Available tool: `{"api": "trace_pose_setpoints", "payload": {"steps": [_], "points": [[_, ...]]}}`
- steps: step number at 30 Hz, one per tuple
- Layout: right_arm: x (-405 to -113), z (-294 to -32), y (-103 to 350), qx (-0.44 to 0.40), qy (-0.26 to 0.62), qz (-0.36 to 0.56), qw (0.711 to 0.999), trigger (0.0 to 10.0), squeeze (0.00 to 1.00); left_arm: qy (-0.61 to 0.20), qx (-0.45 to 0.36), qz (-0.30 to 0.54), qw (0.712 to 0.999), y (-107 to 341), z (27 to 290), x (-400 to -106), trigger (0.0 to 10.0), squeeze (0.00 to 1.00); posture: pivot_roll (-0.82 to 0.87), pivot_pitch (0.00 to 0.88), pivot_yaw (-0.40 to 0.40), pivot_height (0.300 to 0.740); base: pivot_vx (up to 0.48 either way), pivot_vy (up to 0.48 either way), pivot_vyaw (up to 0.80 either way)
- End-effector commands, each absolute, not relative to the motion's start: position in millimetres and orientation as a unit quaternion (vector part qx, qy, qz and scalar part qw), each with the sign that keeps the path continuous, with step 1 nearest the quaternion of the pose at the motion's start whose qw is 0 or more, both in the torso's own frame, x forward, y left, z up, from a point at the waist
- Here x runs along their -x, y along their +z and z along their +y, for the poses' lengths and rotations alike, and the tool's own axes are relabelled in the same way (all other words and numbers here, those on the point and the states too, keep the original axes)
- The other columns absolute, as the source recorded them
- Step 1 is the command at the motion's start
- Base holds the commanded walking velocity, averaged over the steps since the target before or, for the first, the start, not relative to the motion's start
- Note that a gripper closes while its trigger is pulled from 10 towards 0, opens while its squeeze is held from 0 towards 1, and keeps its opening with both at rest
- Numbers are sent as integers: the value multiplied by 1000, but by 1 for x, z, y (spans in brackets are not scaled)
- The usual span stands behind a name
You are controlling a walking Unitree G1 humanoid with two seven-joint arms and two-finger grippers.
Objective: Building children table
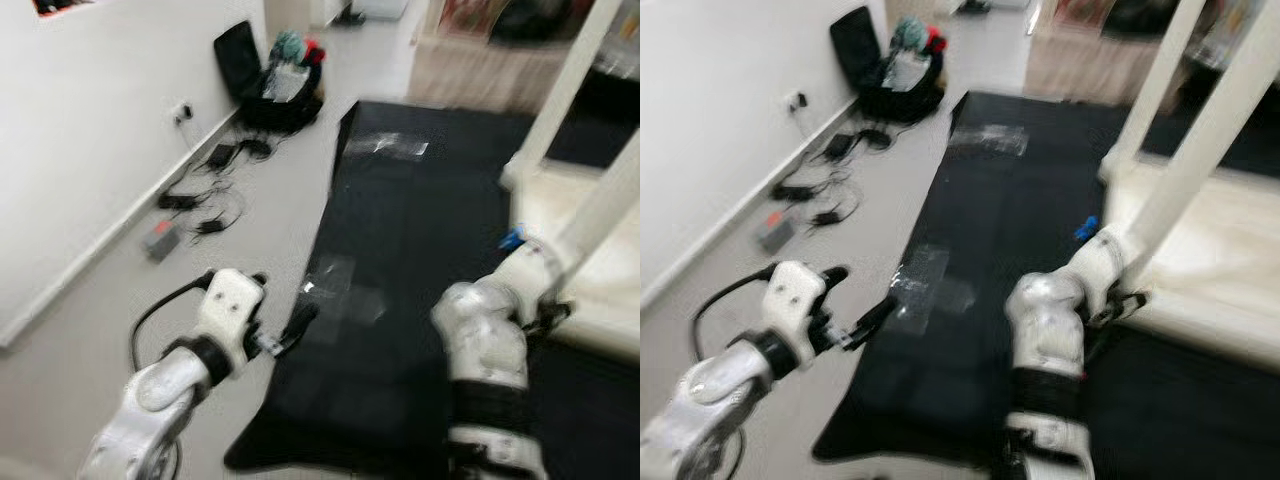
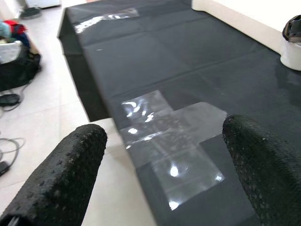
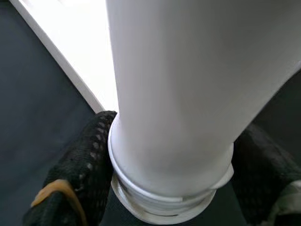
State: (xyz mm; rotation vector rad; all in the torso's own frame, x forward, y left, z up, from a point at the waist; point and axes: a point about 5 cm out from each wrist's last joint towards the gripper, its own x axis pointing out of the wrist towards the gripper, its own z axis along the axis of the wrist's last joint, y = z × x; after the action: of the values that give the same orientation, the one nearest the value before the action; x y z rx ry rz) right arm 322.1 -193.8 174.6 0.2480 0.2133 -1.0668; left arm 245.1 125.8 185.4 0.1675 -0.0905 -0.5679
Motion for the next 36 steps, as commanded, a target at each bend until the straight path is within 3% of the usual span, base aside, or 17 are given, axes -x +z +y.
{"api": "trace_pose_setpoints", "payload": {"steps": [1,6,12,13,14,25,26,36], "points": [[-316,-181,158,-122,-504,133,845,10000,0,-279,-88,-43,955,184,127,-245,10000,0,125,181,14,740,0,0,0],[-317,-180,164,-111,-497,112,853,10000,0,-277,-87,-44,956,184,128,-246,10000,0,125,182,13,740,0,0,0],[-321,-171,181,-88,-449,52,887,10000,0,-277,-87,-45,956,184,128,-246,10000,0,123,182,14,740,0,0,0],[-321,-168,181,-86,-445,50,890,10000,969,-278,-87,-45,956,184,127,-246,10000,0,123,182,14,740,0,0,0],[-320,-167,181,-84,-440,51,893,10000,1000,-279,-88,-45,955,184,127,-246,10000,0,121,176,13,740,0,0,0],[-312,-166,182,-61,-442,34,894,10000,1000,-279,-89,-47,955,183,127,-247,10000,0,119,165,13,740,0,0,0],[-311,-167,183,-57,-438,28,897,10000,0,-279,-89,-47,955,183,127,-247,10000,0,115,166,12,740,0,0,0],[-300,-175,183,-33,-409,10,912,10000,0,-280,-89,-51,954,184,125,-249,10000,0,109,167,12,740,0,0,0]]}}
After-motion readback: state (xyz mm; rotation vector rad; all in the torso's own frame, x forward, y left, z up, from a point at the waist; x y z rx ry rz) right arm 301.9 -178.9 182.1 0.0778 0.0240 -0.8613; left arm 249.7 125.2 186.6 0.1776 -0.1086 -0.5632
